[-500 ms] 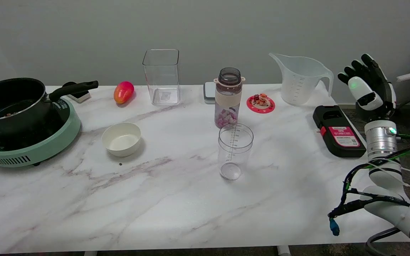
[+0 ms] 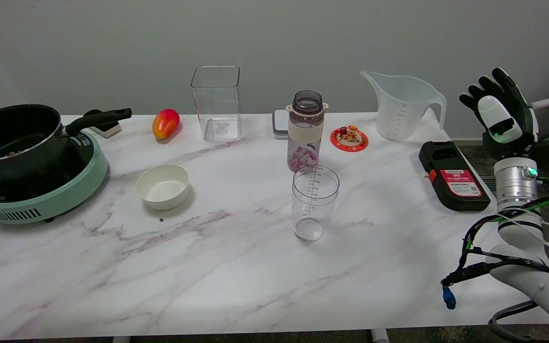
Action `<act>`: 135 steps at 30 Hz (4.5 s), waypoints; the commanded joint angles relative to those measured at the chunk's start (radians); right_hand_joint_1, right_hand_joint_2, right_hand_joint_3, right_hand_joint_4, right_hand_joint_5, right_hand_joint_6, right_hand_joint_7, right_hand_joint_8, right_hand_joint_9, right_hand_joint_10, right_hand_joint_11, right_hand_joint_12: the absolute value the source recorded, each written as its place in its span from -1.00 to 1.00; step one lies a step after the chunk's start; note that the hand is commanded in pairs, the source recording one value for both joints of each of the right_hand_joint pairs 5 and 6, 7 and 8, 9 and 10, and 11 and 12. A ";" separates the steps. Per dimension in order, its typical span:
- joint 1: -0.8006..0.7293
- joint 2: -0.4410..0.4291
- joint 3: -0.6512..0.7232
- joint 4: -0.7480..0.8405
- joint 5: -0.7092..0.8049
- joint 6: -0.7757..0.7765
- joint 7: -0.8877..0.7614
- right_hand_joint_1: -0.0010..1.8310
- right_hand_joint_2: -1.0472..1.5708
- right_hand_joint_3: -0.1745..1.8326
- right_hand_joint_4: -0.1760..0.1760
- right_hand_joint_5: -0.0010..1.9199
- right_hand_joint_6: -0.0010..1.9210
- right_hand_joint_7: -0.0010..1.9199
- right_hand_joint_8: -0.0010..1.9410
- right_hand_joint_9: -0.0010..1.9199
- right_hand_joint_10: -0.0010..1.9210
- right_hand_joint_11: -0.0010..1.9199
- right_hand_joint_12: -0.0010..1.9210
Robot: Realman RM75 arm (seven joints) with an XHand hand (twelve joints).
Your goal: Pick up the bottle.
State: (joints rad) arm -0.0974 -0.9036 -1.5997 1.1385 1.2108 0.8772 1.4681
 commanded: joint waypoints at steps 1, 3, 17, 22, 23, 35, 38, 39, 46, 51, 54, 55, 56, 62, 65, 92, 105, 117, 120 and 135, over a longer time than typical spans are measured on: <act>0.006 0.000 0.000 -0.006 -0.012 0.029 0.169 0.21 -0.30 0.24 0.00 -0.58 -0.58 -0.44 -0.45 -0.33 -0.33 -0.23 -0.23; 0.006 0.000 -0.014 -0.036 -0.027 0.045 0.200 0.22 -0.28 0.23 0.00 -0.58 -0.58 -0.45 -0.46 -0.33 -0.33 -0.23 -0.23; -0.037 -0.007 -0.053 -0.091 -0.111 0.199 0.374 0.23 -0.28 0.26 0.00 -0.56 -0.56 -0.45 -0.46 -0.34 -0.34 -0.23 -0.23; -0.043 -0.008 -0.053 -0.109 -0.113 0.203 0.391 0.23 -0.28 0.27 0.00 -0.56 -0.56 -0.45 -0.46 -0.34 -0.34 -0.23 -0.23; -0.043 -0.008 -0.052 -0.111 -0.115 0.203 0.393 0.23 -0.27 0.27 0.00 -0.56 -0.56 -0.45 -0.46 -0.34 -0.34 -0.23 -0.24; 0.009 0.004 0.021 -0.065 -0.500 0.071 0.372 0.28 -0.47 0.33 0.00 -0.69 -0.69 -0.45 -0.46 -0.36 -0.36 -0.23 -0.23; 0.034 0.010 0.014 -0.025 -0.566 0.016 0.310 0.28 -0.51 0.30 0.00 -0.78 -0.78 -0.46 -0.47 -0.38 -0.38 -0.24 -0.24; 0.039 0.010 0.011 -0.020 -0.574 0.002 0.296 0.29 -0.53 0.28 0.00 -0.81 -0.81 -0.47 -0.47 -0.38 -0.39 -0.24 -0.24; 0.176 0.019 -0.081 -0.056 -0.722 -0.066 0.273 0.33 -0.62 0.30 0.00 -0.76 -0.76 -0.51 -0.51 -0.43 -0.43 -0.29 -0.29; 0.285 0.006 -0.148 -0.129 -0.747 -0.056 0.273 0.35 -0.64 0.29 0.00 -0.75 -0.75 -0.52 -0.52 -0.44 -0.44 -0.31 -0.31; 0.328 0.002 -0.165 -0.169 -0.749 -0.045 0.273 0.35 -0.66 0.31 0.00 -0.74 -0.74 -0.53 -0.53 -0.45 -0.45 -0.32 -0.32; 0.337 0.002 -0.168 -0.179 -0.749 -0.043 0.273 0.35 -0.66 0.31 0.00 -0.74 -0.74 -0.53 -0.54 -0.46 -0.46 -0.33 -0.33; 0.341 0.002 -0.168 -0.182 -0.750 -0.042 0.273 0.36 -0.67 0.32 0.00 -0.75 -0.75 -0.54 -0.54 -0.47 -0.47 -0.34 -0.34; 0.391 0.005 -0.193 -0.228 -0.749 -0.052 0.284 0.36 -0.79 0.38 0.00 -0.82 -0.82 -0.58 -0.59 -0.51 -0.51 -0.43 -0.43; 0.416 0.003 -0.193 -0.268 -0.749 -0.054 0.284 0.35 -0.85 0.38 0.00 -0.86 -0.86 -0.59 -0.60 -0.52 -0.52 -0.44 -0.44; 0.566 -0.083 -0.299 -0.507 -0.804 -0.188 0.285 0.33 -1.00 0.37 0.00 -0.99 -0.99 -0.77 -0.77 -0.68 -0.68 -0.61 -0.62; 0.604 -0.161 -0.307 -0.575 -0.806 -0.266 0.285 0.33 -1.00 0.32 0.00 -0.95 -0.95 -0.83 -0.83 -0.74 -0.74 -0.67 -0.67; 0.623 -0.224 -0.320 -0.617 -0.808 -0.273 0.287 0.34 -1.00 0.34 0.00 -0.94 -0.94 -0.81 -0.81 -0.71 -0.71 -0.64 -0.64; 0.638 -0.245 -0.320 -0.632 -0.834 -0.278 0.287 0.34 -1.00 0.32 0.00 -0.93 -0.93 -0.80 -0.81 -0.71 -0.71 -0.64 -0.64; 0.699 -0.305 -0.320 -0.663 -0.901 -0.268 0.282 0.34 -1.00 0.39 0.00 -0.93 -0.93 -0.74 -0.74 -0.68 -0.68 -0.60 -0.60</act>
State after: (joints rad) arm 0.5475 -1.1425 -1.9146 0.5179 0.3558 0.6114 1.7541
